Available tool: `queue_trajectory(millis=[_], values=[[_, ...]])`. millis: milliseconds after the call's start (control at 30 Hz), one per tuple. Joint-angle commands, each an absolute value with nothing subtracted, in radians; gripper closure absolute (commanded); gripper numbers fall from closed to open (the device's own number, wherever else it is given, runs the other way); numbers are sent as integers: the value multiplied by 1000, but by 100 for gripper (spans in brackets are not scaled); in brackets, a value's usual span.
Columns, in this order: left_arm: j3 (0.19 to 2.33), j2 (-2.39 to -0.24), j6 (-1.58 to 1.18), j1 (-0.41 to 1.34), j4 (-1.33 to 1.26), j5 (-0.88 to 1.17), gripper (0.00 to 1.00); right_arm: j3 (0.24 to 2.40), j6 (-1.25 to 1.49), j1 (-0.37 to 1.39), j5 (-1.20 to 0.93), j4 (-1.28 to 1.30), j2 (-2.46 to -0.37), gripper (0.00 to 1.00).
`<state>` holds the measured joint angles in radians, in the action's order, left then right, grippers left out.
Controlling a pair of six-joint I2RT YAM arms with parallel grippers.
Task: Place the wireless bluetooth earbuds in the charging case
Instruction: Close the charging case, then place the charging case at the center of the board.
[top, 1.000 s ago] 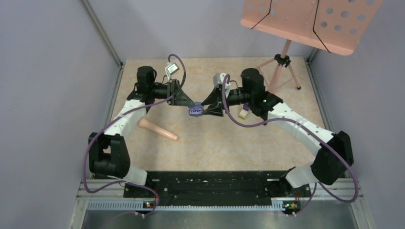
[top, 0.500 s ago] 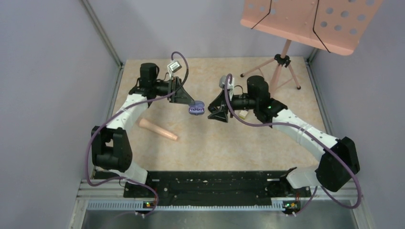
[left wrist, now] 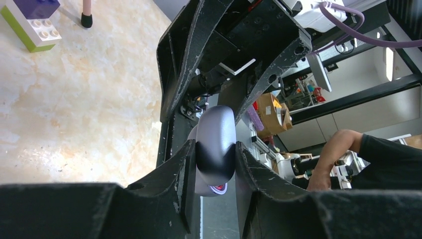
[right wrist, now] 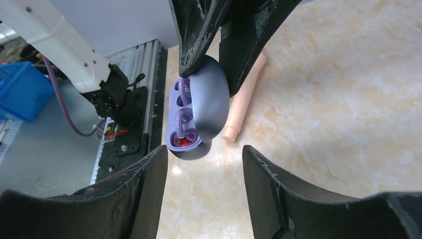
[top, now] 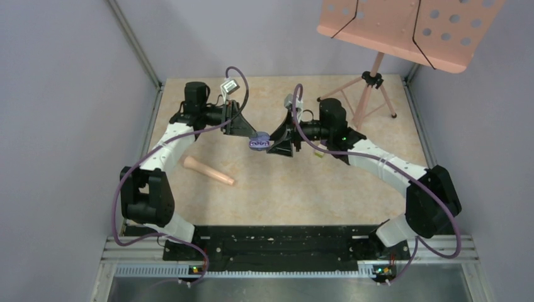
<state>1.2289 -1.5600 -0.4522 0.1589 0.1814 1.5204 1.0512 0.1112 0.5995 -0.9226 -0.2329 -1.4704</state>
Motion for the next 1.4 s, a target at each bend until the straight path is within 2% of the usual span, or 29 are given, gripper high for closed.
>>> queue_trajectory(millis=[0,200,367,400,467,567,767,900,1067,1133,1233,1367], values=[[1270,-1535,-468,163,117,1521,100,1080,190,591,-964,-347,-1483,45],[1253,-1538,-546,163,16,1493,100,1072,239,591,-972,-404,-1500,53],[1214,-1541,-716,162,-204,1463,100,1079,258,591,-977,-416,-1520,76],[1205,-1539,-758,161,-256,1457,99,1080,264,591,-972,-414,-1524,80],[1186,-1532,-823,162,-337,1456,86,1080,283,590,-949,-412,-1528,90],[1172,-1515,-836,163,-353,1475,77,1068,329,581,-915,-432,-1535,100],[1157,-1462,-830,163,-354,1468,64,1064,338,572,-883,-380,-1561,100],[1146,-1440,-809,164,-330,1500,59,1060,396,559,-868,-367,-1600,100],[1160,-1409,-580,162,-60,1489,56,1061,437,541,-855,-375,-1647,100],[1195,-1402,-400,152,163,1413,56,1069,387,539,-859,-332,-1664,100],[1238,-1401,-204,127,397,1211,54,1093,242,537,-845,-136,-1717,100],[1217,-1389,-204,87,461,916,53,1109,104,531,-865,94,-1829,100]])
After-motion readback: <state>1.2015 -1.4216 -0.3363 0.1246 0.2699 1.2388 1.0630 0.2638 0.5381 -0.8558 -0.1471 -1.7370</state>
